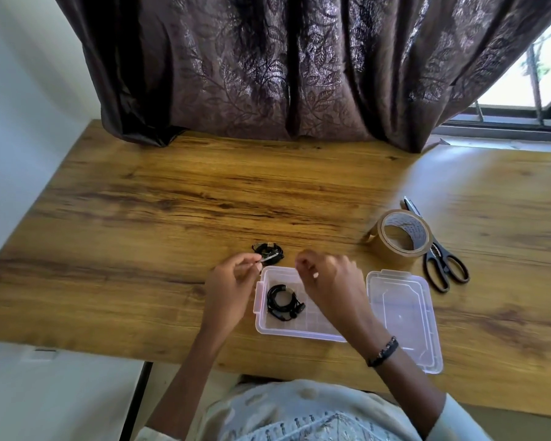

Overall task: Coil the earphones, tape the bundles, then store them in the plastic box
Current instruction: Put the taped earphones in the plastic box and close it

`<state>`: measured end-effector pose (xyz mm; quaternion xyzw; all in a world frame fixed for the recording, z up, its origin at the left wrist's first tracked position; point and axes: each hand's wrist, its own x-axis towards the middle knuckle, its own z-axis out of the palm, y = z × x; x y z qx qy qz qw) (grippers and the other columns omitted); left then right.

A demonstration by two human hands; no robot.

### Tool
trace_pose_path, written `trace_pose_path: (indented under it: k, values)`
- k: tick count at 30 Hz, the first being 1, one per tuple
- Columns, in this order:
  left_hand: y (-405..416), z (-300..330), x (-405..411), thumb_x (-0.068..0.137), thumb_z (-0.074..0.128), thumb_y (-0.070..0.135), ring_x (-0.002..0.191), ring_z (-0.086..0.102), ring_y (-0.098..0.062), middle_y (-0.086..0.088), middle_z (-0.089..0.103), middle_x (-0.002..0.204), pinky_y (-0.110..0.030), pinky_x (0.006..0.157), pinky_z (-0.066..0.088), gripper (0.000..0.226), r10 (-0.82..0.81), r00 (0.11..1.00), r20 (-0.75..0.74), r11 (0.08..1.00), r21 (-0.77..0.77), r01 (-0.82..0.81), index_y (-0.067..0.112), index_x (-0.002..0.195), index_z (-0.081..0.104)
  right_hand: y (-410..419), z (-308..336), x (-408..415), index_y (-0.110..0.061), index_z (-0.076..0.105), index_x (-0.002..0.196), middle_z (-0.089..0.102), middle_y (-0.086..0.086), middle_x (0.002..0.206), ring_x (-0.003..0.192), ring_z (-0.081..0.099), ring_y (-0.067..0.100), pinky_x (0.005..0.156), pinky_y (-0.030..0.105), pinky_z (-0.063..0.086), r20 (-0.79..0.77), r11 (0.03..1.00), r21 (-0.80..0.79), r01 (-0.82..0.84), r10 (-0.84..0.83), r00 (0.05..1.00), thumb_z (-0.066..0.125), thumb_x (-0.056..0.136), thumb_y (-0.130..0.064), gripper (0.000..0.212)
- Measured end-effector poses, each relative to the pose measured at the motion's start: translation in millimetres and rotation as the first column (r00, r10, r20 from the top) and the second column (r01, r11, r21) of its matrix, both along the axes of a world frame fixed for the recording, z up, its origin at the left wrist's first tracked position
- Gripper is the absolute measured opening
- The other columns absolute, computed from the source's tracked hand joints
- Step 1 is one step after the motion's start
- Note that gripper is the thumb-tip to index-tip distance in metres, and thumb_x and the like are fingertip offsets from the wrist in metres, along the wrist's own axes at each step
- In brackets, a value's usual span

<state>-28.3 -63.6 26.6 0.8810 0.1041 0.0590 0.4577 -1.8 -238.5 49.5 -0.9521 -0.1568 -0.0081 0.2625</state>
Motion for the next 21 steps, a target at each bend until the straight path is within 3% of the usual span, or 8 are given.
trace_pose_path:
  k: [3,6,8,11,13,16,21]
  values:
    - [6,4,26,0.092,0.059,0.015,0.086,0.061,-0.001,0.01,0.066,0.099,-0.007,0.069,0.045,0.014,0.014,1.0,-0.004,0.999,0.037,-0.013,0.016,0.104,0.066,8,-1,39,-0.013,0.073,0.091,0.073,-0.002,0.079,0.062,0.067,0.009,0.054,0.017,0.056,-0.102,0.991,0.109,0.076,-0.064,0.993,0.06,0.093,-0.012,0.014]
    - [7,-4,57,0.093,0.057,0.018,0.092,0.062,-0.011,-0.002,0.067,0.109,-0.015,0.075,0.046,0.023,0.04,0.986,-0.164,0.996,0.081,-0.027,0.008,0.113,0.061,20,-20,74,-0.009,0.076,0.088,0.075,0.001,0.082,0.056,0.062,0.005,0.045,0.005,0.046,-0.306,0.981,0.116,0.156,-0.114,0.945,0.06,0.092,-0.014,0.017]
    - [8,-13,71,0.094,0.057,0.021,0.098,0.062,-0.017,-0.008,0.066,0.114,-0.02,0.076,0.044,0.028,0.073,0.963,-0.258,0.993,0.106,-0.047,0.005,0.116,0.059,27,-33,85,-0.006,0.075,0.083,0.075,0.005,0.076,0.054,0.06,0.007,0.043,0.008,0.045,-0.423,0.977,0.092,0.192,-0.136,0.896,0.06,0.091,-0.019,0.021]
    - [7,-24,78,0.094,0.058,0.023,0.092,0.059,-0.014,-0.01,0.066,0.113,-0.021,0.073,0.042,0.029,0.078,0.941,-0.33,0.993,0.112,-0.043,0.004,0.116,0.059,32,-40,89,-0.006,0.069,0.074,0.071,0.004,0.067,0.055,0.061,0.008,0.043,0.01,0.042,-0.516,0.977,0.068,0.202,-0.139,0.846,0.062,0.089,-0.025,0.025]
    - [5,-29,78,0.092,0.06,0.021,0.091,0.059,-0.015,-0.009,0.066,0.11,-0.023,0.075,0.047,0.026,0.083,0.938,-0.336,0.994,0.097,-0.053,0.005,0.113,0.061,35,-43,91,-0.009,0.069,0.079,0.07,0.002,0.067,0.055,0.063,0.006,0.048,0.01,0.046,-0.559,0.976,0.076,0.206,-0.13,0.819,0.064,0.088,-0.026,0.02]
    - [3,-32,77,0.089,0.063,0.013,0.092,0.062,-0.016,-0.009,0.067,0.107,-0.027,0.081,0.053,0.02,0.1,0.943,-0.317,0.995,0.038,-0.093,0.006,0.108,0.063,38,-47,91,-0.009,0.069,0.09,0.072,0.003,0.076,0.065,0.069,0.011,0.066,0.021,0.058,-0.617,0.968,0.123,0.22,-0.099,0.781,0.068,0.086,-0.018,0.01]
    - [4,-34,74,0.086,0.065,0.007,0.095,0.064,-0.019,-0.008,0.069,0.104,-0.039,0.087,0.055,0.018,0.106,0.939,-0.328,0.989,-0.065,-0.134,0.008,0.103,0.066,36,-48,88,-0.009,0.07,0.082,0.07,0.0,0.075,0.068,0.07,0.014,0.072,0.033,0.061,-0.639,0.929,0.213,0.302,-0.101,0.762,0.069,0.083,-0.007,0.003]
